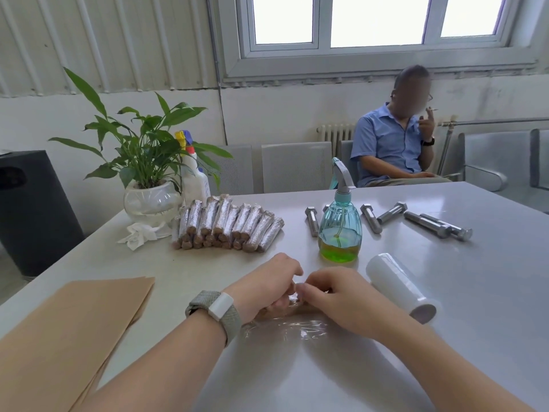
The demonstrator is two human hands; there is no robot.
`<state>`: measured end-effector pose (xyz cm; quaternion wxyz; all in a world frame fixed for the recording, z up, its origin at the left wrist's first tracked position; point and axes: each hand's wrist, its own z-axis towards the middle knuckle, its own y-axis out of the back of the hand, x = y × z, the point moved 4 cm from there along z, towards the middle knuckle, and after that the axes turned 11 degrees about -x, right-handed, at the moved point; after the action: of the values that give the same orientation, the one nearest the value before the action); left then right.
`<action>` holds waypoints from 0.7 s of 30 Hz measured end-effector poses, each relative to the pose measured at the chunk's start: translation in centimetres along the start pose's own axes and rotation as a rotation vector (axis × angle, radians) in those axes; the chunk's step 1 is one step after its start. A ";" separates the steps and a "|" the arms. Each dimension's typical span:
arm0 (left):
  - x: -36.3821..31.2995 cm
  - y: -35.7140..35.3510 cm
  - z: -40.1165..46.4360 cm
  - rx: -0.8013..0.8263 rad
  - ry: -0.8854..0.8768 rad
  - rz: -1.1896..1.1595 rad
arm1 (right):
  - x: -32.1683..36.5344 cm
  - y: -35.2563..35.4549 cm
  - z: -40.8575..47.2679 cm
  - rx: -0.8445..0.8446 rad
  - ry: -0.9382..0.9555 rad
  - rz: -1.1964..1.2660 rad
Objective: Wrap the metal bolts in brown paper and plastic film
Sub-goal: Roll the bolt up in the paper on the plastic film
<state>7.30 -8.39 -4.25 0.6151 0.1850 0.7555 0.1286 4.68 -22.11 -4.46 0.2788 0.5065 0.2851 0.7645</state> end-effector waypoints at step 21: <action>-0.3 0.3 -1.0 0.003 0.080 -0.023 | -0.1 -0.2 0.0 0.019 0.070 0.003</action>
<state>6.44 -8.24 -3.71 0.5854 0.1721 0.7819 0.1277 4.74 -22.01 -4.70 0.2627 0.4827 0.3011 0.7793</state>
